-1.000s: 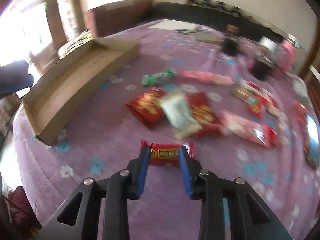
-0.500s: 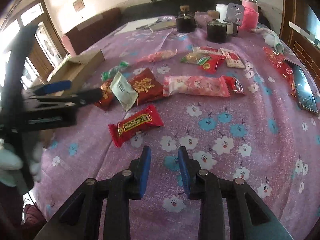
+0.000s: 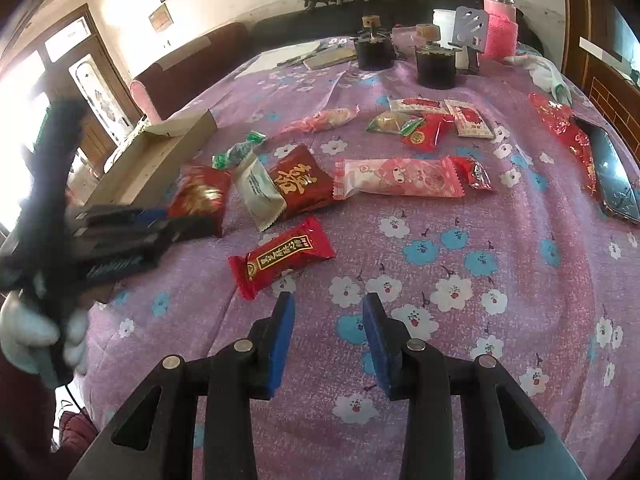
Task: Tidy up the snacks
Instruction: 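Grasp the red gold-lettered packet with left gripper while right grasps red chocolate bar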
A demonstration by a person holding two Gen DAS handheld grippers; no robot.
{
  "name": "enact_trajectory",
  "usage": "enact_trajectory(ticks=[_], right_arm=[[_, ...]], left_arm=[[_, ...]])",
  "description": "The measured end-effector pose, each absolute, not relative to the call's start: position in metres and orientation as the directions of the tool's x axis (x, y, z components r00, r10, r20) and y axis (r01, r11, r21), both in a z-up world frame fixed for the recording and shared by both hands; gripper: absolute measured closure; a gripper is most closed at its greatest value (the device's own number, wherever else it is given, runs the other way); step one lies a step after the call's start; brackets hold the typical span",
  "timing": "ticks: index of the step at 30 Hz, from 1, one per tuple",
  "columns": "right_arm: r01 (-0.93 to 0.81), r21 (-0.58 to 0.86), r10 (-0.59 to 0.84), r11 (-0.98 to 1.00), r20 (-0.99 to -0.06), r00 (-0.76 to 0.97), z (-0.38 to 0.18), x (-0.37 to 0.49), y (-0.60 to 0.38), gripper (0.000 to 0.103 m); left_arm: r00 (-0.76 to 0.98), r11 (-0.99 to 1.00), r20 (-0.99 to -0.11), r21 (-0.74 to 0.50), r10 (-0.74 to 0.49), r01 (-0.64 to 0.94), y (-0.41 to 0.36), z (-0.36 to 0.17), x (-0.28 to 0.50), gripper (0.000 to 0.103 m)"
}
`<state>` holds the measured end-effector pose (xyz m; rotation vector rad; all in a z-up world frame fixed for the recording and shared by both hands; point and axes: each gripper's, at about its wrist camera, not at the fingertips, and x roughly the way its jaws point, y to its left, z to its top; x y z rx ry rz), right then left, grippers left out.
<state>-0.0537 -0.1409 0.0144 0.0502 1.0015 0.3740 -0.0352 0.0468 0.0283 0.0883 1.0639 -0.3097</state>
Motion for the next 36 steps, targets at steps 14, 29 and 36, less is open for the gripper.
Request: enact_trajectory(ticks=[14,29,36], right_arm=[[-0.209,0.268,0.335,0.940,-0.835,0.437,0.005,-0.013,-0.094,0.055],[-0.203,0.166,0.247,0.965,-0.838,0.486,0.003,-0.029,-0.117,0.082],[-0.215,0.197,0.280,0.957,-0.823,0.493,0.003,-0.035,-0.126,0.082]], left_arm=[[0.477,0.971,-0.847,-0.186,-0.234,0.147,0.083,0.034,-0.027,0.079],[0.496,0.994,-0.865,-0.027,-0.077,0.108,0.053,0.014,0.001,0.045],[0.519,0.989,-0.852,0.013,-0.068,0.150,0.043,0.016,-0.011,0.061]])
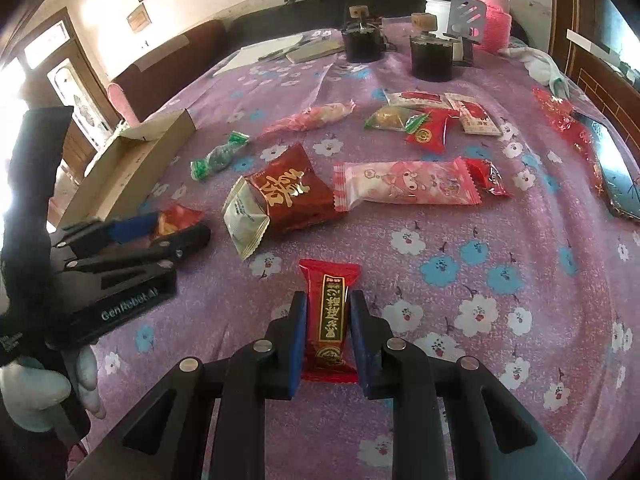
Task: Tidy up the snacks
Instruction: 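Grasp the red gold-lettered packet with left gripper while right grasps red chocolate bar, then carry both snacks to the cardboard tray and open both grippers inside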
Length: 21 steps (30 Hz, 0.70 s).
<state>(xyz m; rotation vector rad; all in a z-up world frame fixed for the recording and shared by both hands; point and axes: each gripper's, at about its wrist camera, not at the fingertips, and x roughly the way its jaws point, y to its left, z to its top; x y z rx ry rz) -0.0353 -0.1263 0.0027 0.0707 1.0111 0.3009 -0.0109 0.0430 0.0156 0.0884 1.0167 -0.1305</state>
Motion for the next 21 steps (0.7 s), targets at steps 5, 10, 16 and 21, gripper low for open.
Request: enact_trajectory(ticks=[5,10,16,21], right_arm=[[-0.222,0.260,0.339,0.940,-0.794,0.504,0.010,-0.044,-0.134,0.083],[-0.260,0.293,0.389,0.920,-0.751,0.533,0.034,-0.056,-0.133,0.083],[-0.355,0.305,0.464,0.884,-0.672,0.577,0.093,-0.069,-0.115,0.083],[-0.454,0.343,0.567,0.822,-0.559,0.605,0.170,-0.066,-0.092,0.083]], left_arm=[[0.522,0.979,-0.831,-0.124,-0.191,0.161,0.057,0.034,-0.027,0.061],[0.556,0.950,-0.771,-0.261,-0.311,0.170,0.081,0.070,-0.056,0.061],[0.628,0.909,-0.669,-0.379,-0.397,0.171,0.140,0.135,-0.093,0.060],[0.717,0.916,-0.595,-0.369,-0.363,0.157,0.201,0.209,-0.112,0.060]])
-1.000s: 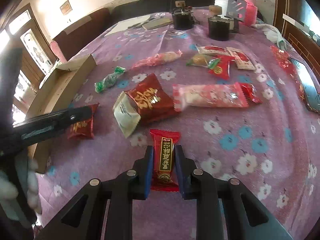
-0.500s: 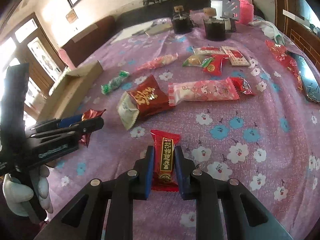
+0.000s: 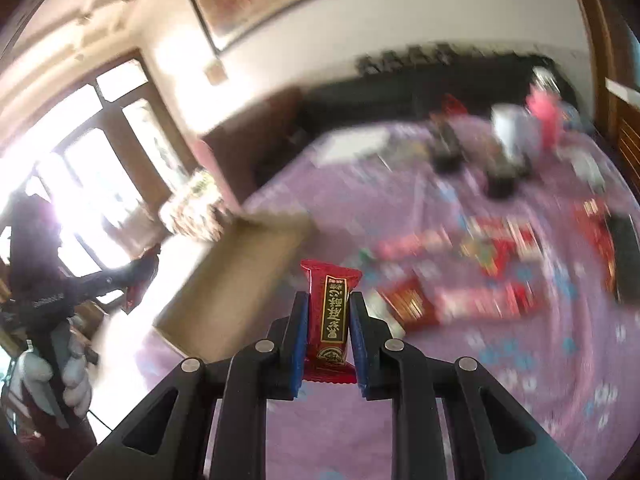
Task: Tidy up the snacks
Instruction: 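Carry both snacks to the cardboard tray and open both grippers inside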
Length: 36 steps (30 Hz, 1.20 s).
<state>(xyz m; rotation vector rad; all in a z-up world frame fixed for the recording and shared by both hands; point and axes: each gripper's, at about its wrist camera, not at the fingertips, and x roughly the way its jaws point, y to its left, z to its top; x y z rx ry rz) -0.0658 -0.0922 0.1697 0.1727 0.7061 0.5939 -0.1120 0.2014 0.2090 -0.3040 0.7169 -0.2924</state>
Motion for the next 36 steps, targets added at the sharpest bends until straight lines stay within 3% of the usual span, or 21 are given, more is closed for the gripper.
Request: enact_trajectory(ticks=[8,11,17,22,27,36], right_arm=[[-0.576,0.419,0.712,0.702,-0.395,0.580,0.301,-0.013,-0.035,0.082],[-0.574,0.421,0.711,0.703,-0.422,0.562,0.305,0.022,0.000,0.081],[-0.521,0.387,0.631,0.761,-0.628,0.455,0.201,0.081,0.083,0.082],[-0.501,0.289,0.501,0.816,-0.786,0.362,0.096,0.103,0.131,0.083],[-0.484,0.251,0.437,0.838,-0.841,0.319,0.043,0.117,0.146,0.083],[-0.488,0.164,0.364,0.857,-0.863,0.350,0.023,0.129,0.160,0.080]], left_arm=[[0.798,0.992,-0.599,-0.127,-0.067,-0.013,0.275,0.299,-0.058,0.060],[0.783,0.997,-0.622,-0.065,0.000,-0.052,0.282,0.285,-0.019,0.060],[0.695,0.965,-0.700,-0.261,-0.164,-0.035,0.292,0.180,0.039,0.060],[0.597,0.935,-0.762,-0.351,-0.250,-0.057,0.282,0.092,0.072,0.060],[0.543,0.923,-0.795,-0.374,-0.272,-0.085,0.279,0.052,0.091,0.060],[0.499,0.872,-0.803,-0.459,-0.326,-0.170,0.296,0.018,0.110,0.058]])
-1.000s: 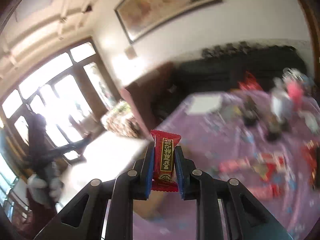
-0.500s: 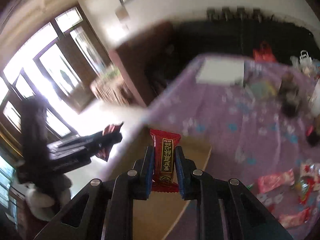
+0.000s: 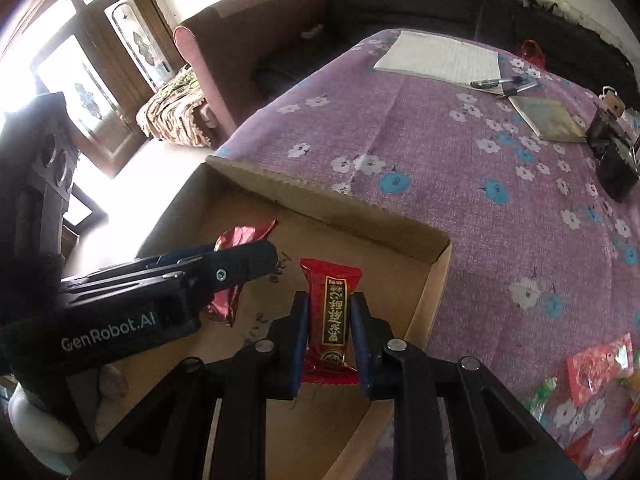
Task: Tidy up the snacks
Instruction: 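Carry both snacks to the cardboard tray and open both grippers inside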
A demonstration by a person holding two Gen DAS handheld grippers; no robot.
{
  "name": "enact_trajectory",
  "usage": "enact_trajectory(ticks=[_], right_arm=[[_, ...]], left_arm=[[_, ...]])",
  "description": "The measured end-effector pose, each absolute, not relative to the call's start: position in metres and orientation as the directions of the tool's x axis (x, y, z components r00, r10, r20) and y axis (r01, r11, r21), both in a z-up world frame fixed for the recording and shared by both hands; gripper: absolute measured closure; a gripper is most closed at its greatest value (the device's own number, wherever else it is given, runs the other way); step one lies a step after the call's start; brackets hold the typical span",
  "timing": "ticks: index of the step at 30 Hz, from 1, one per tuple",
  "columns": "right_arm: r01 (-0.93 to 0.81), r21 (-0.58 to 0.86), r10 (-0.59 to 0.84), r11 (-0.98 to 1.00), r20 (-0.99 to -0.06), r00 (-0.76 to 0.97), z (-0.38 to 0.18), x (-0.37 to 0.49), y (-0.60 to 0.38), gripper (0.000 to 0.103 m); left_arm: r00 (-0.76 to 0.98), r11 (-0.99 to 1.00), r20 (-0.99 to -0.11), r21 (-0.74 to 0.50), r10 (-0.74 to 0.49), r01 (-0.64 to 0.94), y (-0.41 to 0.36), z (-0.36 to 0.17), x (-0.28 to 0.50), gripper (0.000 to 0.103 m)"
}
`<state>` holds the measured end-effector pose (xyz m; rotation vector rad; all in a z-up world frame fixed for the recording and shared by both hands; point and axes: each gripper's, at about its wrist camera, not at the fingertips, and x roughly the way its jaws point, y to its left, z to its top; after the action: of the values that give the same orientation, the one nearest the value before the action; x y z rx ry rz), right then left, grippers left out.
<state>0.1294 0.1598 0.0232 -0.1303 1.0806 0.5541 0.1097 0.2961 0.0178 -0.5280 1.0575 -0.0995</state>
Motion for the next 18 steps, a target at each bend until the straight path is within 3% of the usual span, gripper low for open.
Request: enact_trajectory(ticks=[3,5,10,12,15,18], right_arm=[[-0.489,0.092,0.325,0.867,-0.849,0.417,0.027,0.127,0.165,0.076],[-0.493,0.084,0.328,0.866,-0.839,0.434,0.033,0.123,0.162,0.069],[-0.482,0.100,0.359,0.870,-0.798,0.483,0.062,0.111,0.145,0.065],[-0.476,0.098,0.365,0.874,-0.778,0.511,0.076,0.102,0.132,0.052],[-0.469,0.098,0.374,0.878,-0.753,0.541,0.090,0.085,0.104,0.050],[-0.449,0.117,0.377,0.886,-0.745,0.550,0.095,0.072,0.075,0.049]], left_arm=[[0.516,0.865,-0.790,-0.473,-0.332,-0.167,0.302,0.018,0.107,0.057],[0.531,0.857,-0.778,-0.487,-0.336,-0.169,0.306,0.022,0.105,0.057],[0.568,0.839,-0.754,-0.510,-0.330,-0.189,0.313,0.040,0.091,0.057],[0.592,0.844,-0.742,-0.504,-0.314,-0.185,0.310,0.055,0.080,0.057],[0.623,0.850,-0.724,-0.497,-0.297,-0.173,0.302,0.075,0.059,0.057],[0.633,0.834,-0.701,-0.530,-0.328,-0.155,0.290,0.089,0.035,0.045]])
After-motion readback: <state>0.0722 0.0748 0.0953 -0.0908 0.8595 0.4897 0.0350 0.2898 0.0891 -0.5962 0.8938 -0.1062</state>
